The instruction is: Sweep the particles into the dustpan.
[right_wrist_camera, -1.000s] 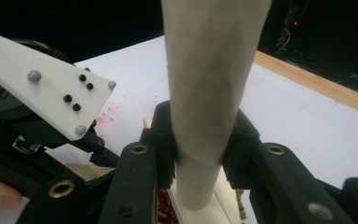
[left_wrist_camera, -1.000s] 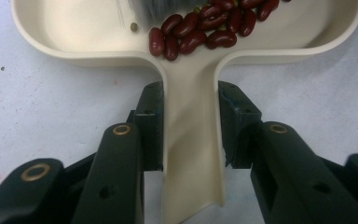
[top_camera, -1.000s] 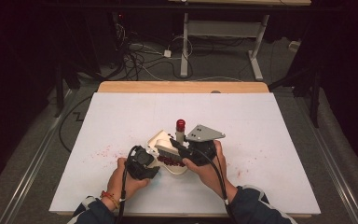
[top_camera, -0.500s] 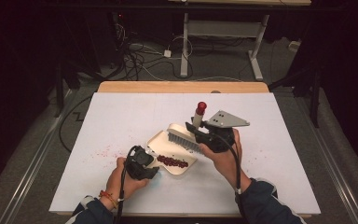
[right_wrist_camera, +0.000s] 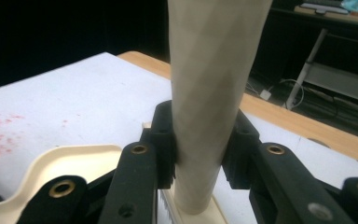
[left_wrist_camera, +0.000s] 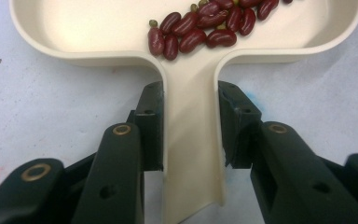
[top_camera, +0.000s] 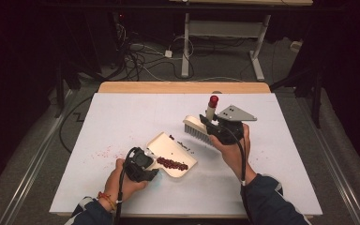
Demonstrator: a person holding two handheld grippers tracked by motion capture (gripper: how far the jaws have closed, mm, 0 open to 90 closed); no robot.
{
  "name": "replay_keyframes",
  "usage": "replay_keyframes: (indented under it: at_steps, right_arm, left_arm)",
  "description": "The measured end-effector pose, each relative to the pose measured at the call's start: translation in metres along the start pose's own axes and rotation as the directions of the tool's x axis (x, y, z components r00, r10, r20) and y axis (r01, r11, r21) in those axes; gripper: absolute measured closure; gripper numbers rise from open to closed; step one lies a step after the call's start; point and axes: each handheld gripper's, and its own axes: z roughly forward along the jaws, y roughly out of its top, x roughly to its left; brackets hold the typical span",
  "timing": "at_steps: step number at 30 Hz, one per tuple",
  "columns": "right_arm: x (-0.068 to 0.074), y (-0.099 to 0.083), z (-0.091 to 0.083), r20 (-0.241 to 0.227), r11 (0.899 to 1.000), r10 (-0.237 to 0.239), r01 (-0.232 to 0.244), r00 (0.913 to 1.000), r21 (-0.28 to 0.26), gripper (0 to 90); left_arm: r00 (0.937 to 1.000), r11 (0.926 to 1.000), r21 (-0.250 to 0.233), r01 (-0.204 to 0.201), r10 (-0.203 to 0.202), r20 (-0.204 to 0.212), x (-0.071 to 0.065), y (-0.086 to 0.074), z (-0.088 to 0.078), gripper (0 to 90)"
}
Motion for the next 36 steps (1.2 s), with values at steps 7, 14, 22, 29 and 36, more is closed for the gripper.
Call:
replay_keyframes:
  at_steps: [7,14,22,29,36]
  right_arm:
    - [-0.001,-0.009,0.026,0.032,1.000,0.004,-0.004,0.9995,-0.015,70.2]
    - [0.020,-0.012,0.046,0.007,0.999,-0.037,0.038,0.9993,-0.022,70.2]
    - [0.026,-0.010,0.054,0.002,0.999,-0.027,0.027,0.9996,-0.035,70.2]
    - [0.033,-0.008,0.059,-0.086,0.999,-0.007,0.003,0.9963,-0.045,70.2]
    - [0.043,-0.007,0.057,-0.127,0.999,-0.034,0.030,0.9913,-0.031,70.0]
  left_arm:
    - [0.9998,0.9998,0.002,0.019,-0.019,0.010,0.007,-0.002,-0.001,63.7]
    - [0.9990,0.9991,0.000,0.042,-0.042,0.012,0.012,-0.004,-0.004,63.6]
    - [0.9991,0.9991,0.009,0.041,-0.041,0.009,0.014,-0.002,-0.005,63.7]
    - [0.9989,0.9989,0.005,0.046,-0.046,0.009,0.013,-0.001,-0.004,63.7]
    - [0.9994,0.9994,0.007,0.034,-0.034,0.002,0.012,0.000,-0.004,63.7]
